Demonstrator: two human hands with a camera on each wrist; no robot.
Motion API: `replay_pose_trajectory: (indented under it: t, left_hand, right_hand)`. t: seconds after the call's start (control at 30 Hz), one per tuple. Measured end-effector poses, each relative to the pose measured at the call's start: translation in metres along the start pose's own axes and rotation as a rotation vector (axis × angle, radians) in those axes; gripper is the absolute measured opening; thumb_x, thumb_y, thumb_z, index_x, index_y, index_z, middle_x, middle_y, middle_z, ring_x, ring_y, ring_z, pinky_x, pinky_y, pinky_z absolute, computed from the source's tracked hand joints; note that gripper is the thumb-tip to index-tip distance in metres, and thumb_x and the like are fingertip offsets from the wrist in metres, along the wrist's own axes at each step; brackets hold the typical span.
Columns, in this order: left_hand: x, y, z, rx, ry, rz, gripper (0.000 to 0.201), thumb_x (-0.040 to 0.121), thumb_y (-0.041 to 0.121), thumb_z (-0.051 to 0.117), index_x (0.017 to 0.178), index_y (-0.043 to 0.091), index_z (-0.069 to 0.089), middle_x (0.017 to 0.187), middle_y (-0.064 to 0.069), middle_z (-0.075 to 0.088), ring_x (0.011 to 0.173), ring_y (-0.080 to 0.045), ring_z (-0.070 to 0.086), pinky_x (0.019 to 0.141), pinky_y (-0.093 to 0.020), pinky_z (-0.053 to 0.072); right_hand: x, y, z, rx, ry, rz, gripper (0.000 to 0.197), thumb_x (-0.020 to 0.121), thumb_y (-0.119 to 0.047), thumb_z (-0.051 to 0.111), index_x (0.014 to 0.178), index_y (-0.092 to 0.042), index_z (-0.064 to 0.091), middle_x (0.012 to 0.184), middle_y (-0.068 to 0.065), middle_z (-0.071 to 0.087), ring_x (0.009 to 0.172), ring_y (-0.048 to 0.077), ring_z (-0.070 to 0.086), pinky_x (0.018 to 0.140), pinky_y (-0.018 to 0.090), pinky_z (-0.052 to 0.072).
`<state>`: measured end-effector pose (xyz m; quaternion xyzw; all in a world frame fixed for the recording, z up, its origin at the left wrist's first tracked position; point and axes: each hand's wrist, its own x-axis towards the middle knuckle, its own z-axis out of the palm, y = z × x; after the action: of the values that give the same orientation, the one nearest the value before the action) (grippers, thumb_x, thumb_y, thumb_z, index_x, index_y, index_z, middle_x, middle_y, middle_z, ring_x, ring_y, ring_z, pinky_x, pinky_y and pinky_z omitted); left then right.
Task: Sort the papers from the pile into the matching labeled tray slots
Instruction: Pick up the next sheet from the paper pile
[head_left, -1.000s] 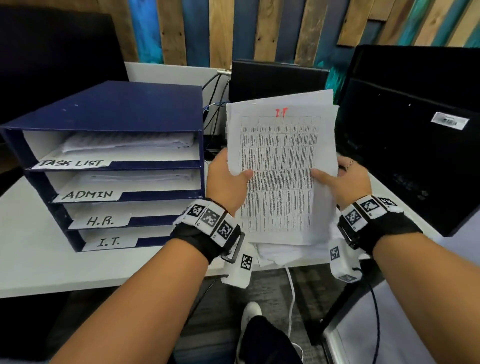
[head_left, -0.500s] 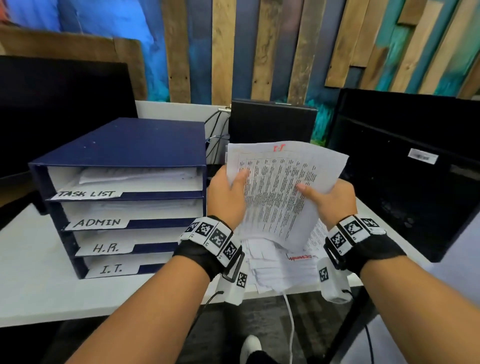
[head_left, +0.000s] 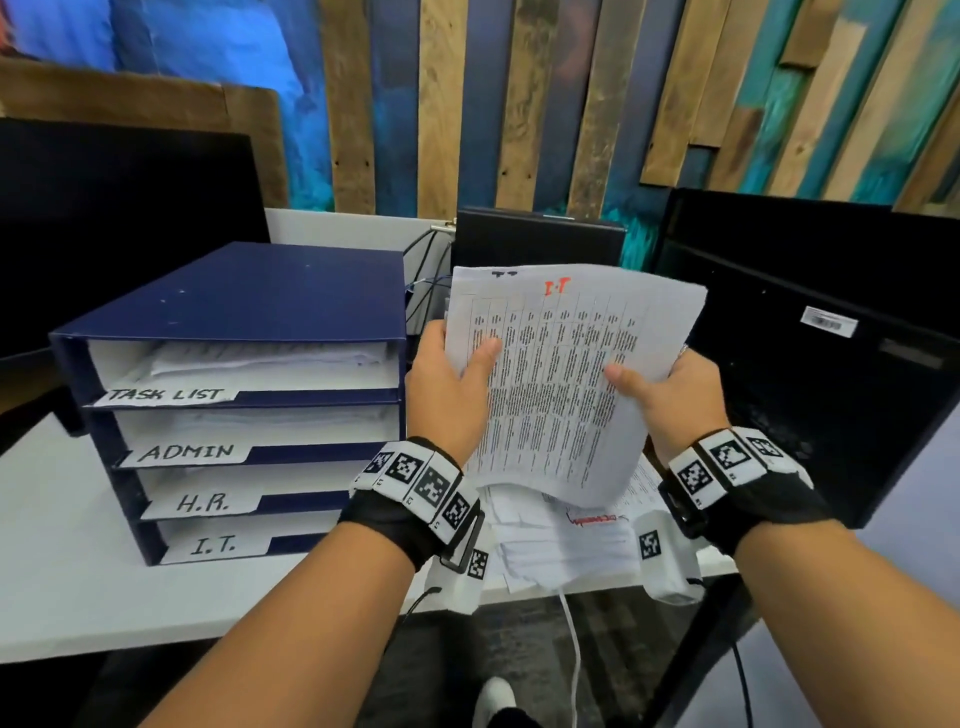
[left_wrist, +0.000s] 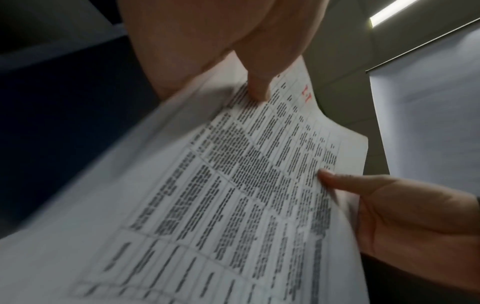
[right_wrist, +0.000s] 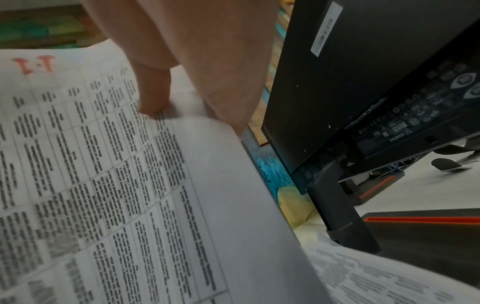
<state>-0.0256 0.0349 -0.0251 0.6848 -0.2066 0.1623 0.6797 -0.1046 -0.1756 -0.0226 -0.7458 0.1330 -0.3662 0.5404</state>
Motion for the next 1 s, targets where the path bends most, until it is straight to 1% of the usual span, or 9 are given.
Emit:
replay_pose_trajectory:
  t: [0.13,0.23,0.33,0.37,0.57,0.7,0.8,0.9,1.0]
  left_hand:
    - [-0.014,0.005,-0.009,-0.019,-0.002,0.025,0.026,0.096,0.023,0.061,0.121,0.018,0.064,0.104,0.020,0.064,0.090,0.016,0.058,0.072,0.000,0.047]
    - [-0.024,0.012,-0.021,-0.068,0.082,0.031,0.025,0.096,0.028,0.060,0.116,0.016,0.068,0.103,0.014,0.067,0.089,0.013,0.060,0.069,-0.002,0.047]
    - [-0.033,0.016,-0.041,-0.033,0.139,0.034,0.024,0.095,0.033,0.062,0.111,0.018,0.070,0.095,0.019,0.066,0.083,0.017,0.059,0.068,-0.002,0.048]
    - [-0.037,0.014,-0.050,-0.018,0.163,0.018,0.023,0.094,0.034,0.064,0.108,0.018,0.071,0.094,0.019,0.068,0.080,0.015,0.062,0.067,-0.005,0.050]
    - [-0.075,-0.021,-0.110,0.028,0.276,-0.162,0.011,0.094,0.033,0.063,0.096,0.025,0.069,0.091,0.010,0.073,0.083,-0.008,0.070,0.075,-0.033,0.059]
    - [-0.102,-0.053,-0.159,0.376,0.335,-0.214,0.023,0.100,0.028,0.050,0.098,0.013,0.068,0.092,0.000,0.069,0.086,-0.022,0.064,0.072,-0.029,0.046]
    - [-0.119,-0.071,-0.193,0.571,0.316,-0.367,0.029,0.101,0.028,0.050,0.098,0.006,0.069,0.094,-0.012,0.068,0.092,-0.034,0.062,0.072,-0.028,0.038]
    - [-0.128,-0.092,-0.223,0.652,0.227,-0.550,0.032,0.098,0.024,0.054,0.073,0.006,0.059,0.078,-0.013,0.062,0.086,-0.039,0.063,0.070,-0.032,0.042]
    - [-0.129,-0.107,-0.245,0.687,0.223,-0.681,0.031,0.094,0.024,0.057,0.072,0.002,0.061,0.079,-0.017,0.065,0.085,-0.040,0.064,0.073,-0.035,0.049]
  right_hand:
    - [-0.015,-0.025,-0.006,-0.028,0.012,-0.083,0.018,0.085,-0.020,0.079,0.099,-0.030,0.073,0.099,-0.008,0.076,0.095,0.011,0.073,0.089,0.046,0.058]
    - [-0.037,-0.040,-0.005,-0.080,-0.014,-0.130,0.024,0.091,-0.026,0.073,0.114,-0.024,0.070,0.105,-0.014,0.073,0.099,0.005,0.070,0.089,0.034,0.057]
    - [-0.066,-0.046,0.002,-0.118,-0.070,-0.146,0.025,0.096,-0.028,0.065,0.120,-0.020,0.067,0.097,-0.021,0.069,0.086,-0.010,0.066,0.075,0.013,0.052]
    - [-0.076,-0.045,0.008,-0.122,-0.079,-0.138,0.024,0.097,-0.028,0.064,0.118,-0.019,0.068,0.094,-0.020,0.069,0.080,-0.011,0.066,0.071,0.012,0.051]
    - [-0.133,-0.025,0.062,-0.088,-0.109,-0.022,0.018,0.095,-0.025,0.066,0.102,-0.008,0.068,0.090,-0.008,0.070,0.081,0.005,0.066,0.068,0.020,0.053]
    - [-0.166,-0.009,0.108,-0.092,-0.274,0.092,0.022,0.097,-0.022,0.065,0.114,-0.009,0.070,0.106,0.000,0.073,0.094,0.014,0.070,0.080,0.026,0.056]
    - [-0.190,0.007,0.138,-0.096,-0.384,0.235,0.026,0.096,-0.020,0.066,0.120,-0.010,0.068,0.116,0.002,0.073,0.103,0.018,0.069,0.095,0.039,0.055]
    - [-0.208,0.027,0.162,-0.107,-0.479,0.356,0.016,0.095,-0.018,0.067,0.110,-0.014,0.070,0.116,0.005,0.073,0.103,0.021,0.069,0.097,0.046,0.055]
    - [-0.226,0.037,0.176,-0.144,-0.569,0.455,0.013,0.095,-0.012,0.065,0.107,-0.012,0.069,0.114,0.009,0.073,0.099,0.025,0.070,0.094,0.044,0.056]
